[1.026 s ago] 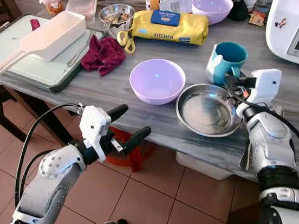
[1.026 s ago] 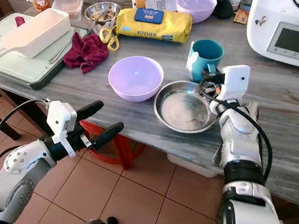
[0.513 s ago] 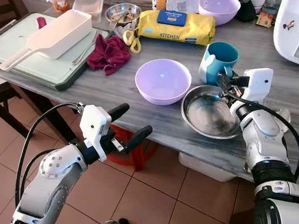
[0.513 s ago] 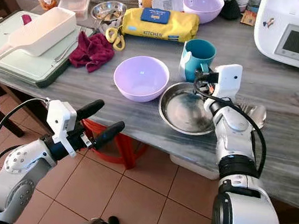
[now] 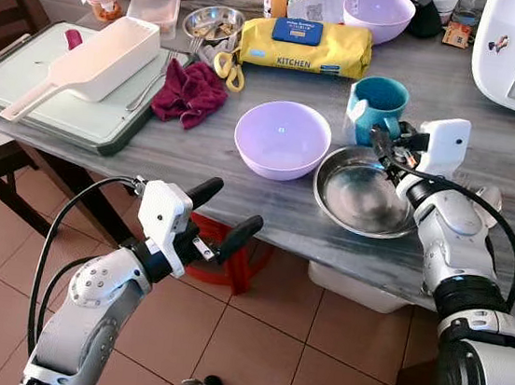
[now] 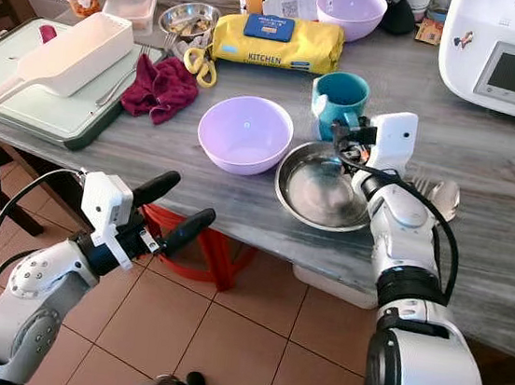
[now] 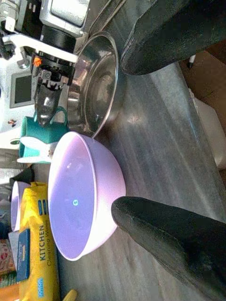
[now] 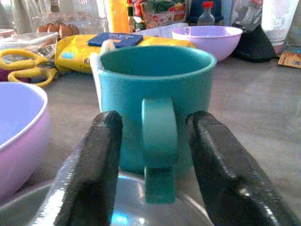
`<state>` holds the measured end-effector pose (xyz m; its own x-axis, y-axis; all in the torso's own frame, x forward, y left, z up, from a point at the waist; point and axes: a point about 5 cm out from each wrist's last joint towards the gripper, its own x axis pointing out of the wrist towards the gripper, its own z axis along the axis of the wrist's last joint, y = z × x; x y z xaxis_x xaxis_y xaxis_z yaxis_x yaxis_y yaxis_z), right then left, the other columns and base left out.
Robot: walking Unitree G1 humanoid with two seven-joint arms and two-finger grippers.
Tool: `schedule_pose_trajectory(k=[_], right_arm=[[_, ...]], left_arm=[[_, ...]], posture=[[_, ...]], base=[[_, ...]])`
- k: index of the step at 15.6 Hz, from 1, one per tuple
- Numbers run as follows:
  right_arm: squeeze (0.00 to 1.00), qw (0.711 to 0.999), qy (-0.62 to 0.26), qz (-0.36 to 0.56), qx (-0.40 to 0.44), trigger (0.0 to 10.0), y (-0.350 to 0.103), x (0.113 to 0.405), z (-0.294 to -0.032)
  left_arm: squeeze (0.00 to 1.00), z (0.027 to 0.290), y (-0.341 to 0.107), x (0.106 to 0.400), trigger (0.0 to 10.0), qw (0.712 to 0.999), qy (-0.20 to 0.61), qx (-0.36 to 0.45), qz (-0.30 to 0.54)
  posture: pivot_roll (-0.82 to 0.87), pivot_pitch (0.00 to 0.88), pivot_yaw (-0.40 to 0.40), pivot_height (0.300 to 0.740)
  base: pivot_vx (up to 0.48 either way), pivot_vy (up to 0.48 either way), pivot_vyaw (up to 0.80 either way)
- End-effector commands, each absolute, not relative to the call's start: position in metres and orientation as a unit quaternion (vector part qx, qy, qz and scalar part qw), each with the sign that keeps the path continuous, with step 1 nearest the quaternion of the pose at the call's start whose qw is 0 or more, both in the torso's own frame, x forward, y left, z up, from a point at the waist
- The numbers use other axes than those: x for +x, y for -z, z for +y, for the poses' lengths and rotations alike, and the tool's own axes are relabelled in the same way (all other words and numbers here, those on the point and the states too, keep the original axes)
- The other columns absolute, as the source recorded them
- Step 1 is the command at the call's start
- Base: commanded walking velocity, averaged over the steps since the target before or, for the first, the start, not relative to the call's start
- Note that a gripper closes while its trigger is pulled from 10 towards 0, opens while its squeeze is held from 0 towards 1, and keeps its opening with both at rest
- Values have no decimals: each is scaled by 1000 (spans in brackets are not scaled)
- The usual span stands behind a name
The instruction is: Setting the table
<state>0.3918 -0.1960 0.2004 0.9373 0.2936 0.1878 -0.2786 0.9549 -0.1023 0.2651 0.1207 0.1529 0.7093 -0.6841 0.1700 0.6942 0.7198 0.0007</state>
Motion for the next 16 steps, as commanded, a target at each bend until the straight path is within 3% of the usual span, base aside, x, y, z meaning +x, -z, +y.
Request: schedule_pose_trajectory(k=[1,6,13,16], right_arm=[[1000,980,-154,-123,-33,10000,-212,394,-194],[1000,970,-160,-178,-32,10000,-241,389,-196],[1000,958,-140,-239,-75,10000,-252,342,-195],[1000,962,-114,-232,-85,10000,-249,312,-190]], left_arm=[[0,122,-151,265,10000,925,372,-23,-75],[0,118,-153,272,10000,925,371,-27,-84],[0,118,-155,287,10000,939,324,-27,-111],[0,118,-155,301,10000,961,255,-7,-109]], posture=[[-82,189,111,740],[-110,160,107,740],[-163,115,109,740],[-189,93,110,740]], base=[[0,0,0],[0,0,0],[0,0,0],[0,0,0]])
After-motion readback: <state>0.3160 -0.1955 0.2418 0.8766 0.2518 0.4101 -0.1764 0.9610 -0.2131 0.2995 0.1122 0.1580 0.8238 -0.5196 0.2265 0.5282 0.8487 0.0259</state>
